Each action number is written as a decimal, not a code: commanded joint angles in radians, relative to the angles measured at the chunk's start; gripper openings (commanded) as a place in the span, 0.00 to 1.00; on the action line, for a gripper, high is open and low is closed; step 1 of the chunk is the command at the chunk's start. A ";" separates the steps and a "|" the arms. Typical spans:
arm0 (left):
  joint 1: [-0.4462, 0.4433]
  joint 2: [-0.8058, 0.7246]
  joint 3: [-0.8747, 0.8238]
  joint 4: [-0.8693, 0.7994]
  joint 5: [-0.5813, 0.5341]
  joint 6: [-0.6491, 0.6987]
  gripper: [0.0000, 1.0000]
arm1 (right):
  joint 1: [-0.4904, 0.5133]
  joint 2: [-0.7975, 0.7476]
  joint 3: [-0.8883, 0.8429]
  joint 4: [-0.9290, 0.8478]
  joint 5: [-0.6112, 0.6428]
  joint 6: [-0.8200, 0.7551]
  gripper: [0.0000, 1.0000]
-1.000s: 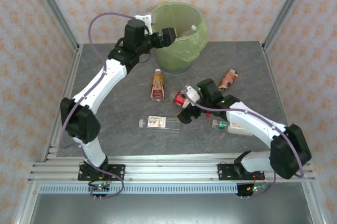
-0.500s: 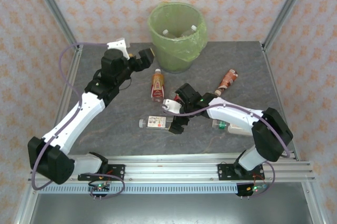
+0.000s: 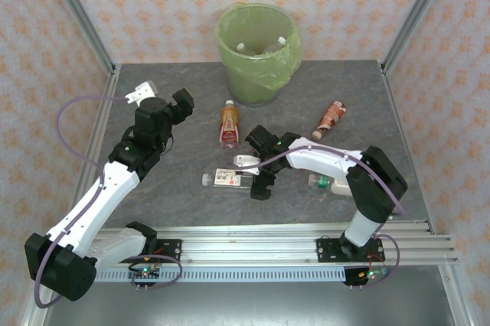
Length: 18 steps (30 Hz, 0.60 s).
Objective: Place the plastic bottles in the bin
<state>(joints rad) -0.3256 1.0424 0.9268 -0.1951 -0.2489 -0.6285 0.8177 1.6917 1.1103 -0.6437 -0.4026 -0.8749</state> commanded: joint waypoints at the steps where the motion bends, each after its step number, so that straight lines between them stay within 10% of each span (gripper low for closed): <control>1: 0.017 -0.013 -0.021 -0.058 -0.108 -0.061 1.00 | 0.005 0.036 0.044 -0.089 0.050 -0.079 1.00; 18: 0.046 0.031 -0.012 -0.097 -0.108 -0.080 1.00 | 0.021 0.125 0.025 0.059 0.065 -0.094 0.93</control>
<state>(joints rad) -0.2913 1.0668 0.9127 -0.2596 -0.3229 -0.6857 0.8295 1.8114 1.1469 -0.6262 -0.3508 -0.9657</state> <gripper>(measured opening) 0.999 0.927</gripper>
